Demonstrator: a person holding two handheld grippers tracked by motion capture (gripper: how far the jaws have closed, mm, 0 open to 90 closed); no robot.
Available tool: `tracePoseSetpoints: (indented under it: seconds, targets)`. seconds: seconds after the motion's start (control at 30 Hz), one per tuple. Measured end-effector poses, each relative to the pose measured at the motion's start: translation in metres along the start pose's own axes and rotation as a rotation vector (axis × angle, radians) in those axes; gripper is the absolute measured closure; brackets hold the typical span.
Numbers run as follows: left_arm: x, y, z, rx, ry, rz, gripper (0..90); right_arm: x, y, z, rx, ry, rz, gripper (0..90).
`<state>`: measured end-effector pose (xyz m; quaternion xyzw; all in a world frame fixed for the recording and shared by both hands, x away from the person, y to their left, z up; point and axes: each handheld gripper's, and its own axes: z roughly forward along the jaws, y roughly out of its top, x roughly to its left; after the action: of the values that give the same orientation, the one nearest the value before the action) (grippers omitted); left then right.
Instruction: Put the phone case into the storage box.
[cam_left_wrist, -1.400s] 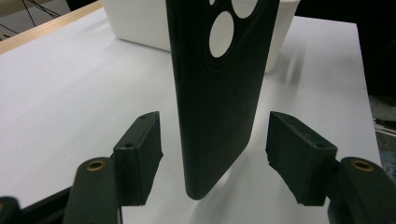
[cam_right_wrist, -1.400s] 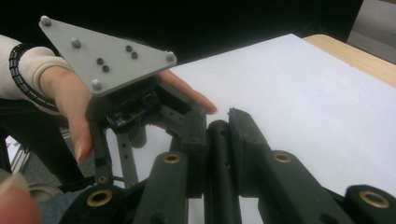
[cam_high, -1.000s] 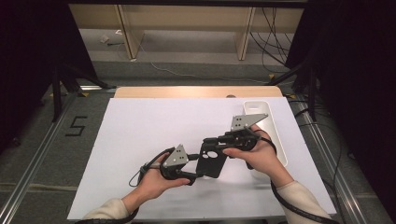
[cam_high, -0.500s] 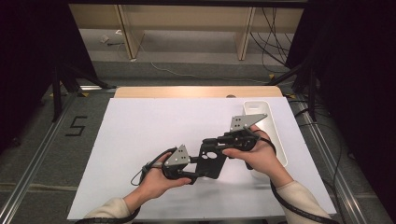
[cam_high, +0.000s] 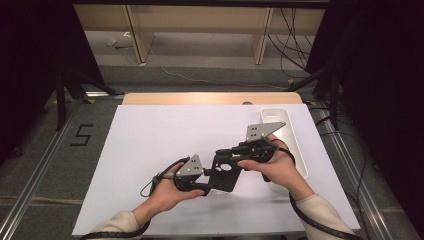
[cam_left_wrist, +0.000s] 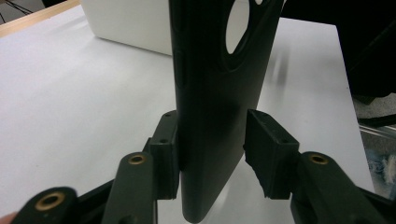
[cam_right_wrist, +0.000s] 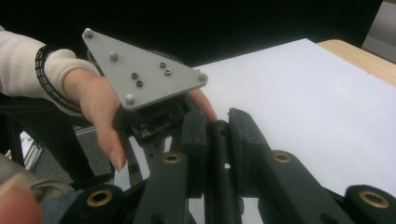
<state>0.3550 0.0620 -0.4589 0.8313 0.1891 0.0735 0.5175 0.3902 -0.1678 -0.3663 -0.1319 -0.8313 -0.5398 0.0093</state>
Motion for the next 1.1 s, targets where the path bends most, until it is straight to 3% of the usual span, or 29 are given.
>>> tracePoseSetpoints:
  seconds: [0.23, 0.47, 0.73, 0.93, 1.1]
  targets:
    - [0.0012, 0.0006, -0.0010, 0.002, -0.011, 0.004, 62.3, 0.0007, 0.0004, 0.0000, 0.001, 0.011, -0.007, 78.0]
    - [0.0010, 0.0030, -0.0039, 0.037, -0.020, 0.010, 72.1, 0.0013, 0.0002, -0.0004, 0.003, 0.034, -0.017, 77.9]
    - [-0.0008, 0.0055, -0.0063, 0.049, -0.035, -0.005, 79.5, 0.0018, 0.0013, -0.0019, -0.010, 0.046, -0.037, 74.1]
    - [-0.0019, 0.0072, -0.0081, 0.052, -0.038, -0.004, 79.8, 0.0024, 0.0017, -0.0019, -0.019, 0.042, -0.062, 67.4]
    - [-0.0048, 0.0083, -0.0083, 0.048, -0.037, 0.009, 80.0, 0.0006, 0.0010, -0.0025, -0.047, 0.048, -0.051, 54.4]
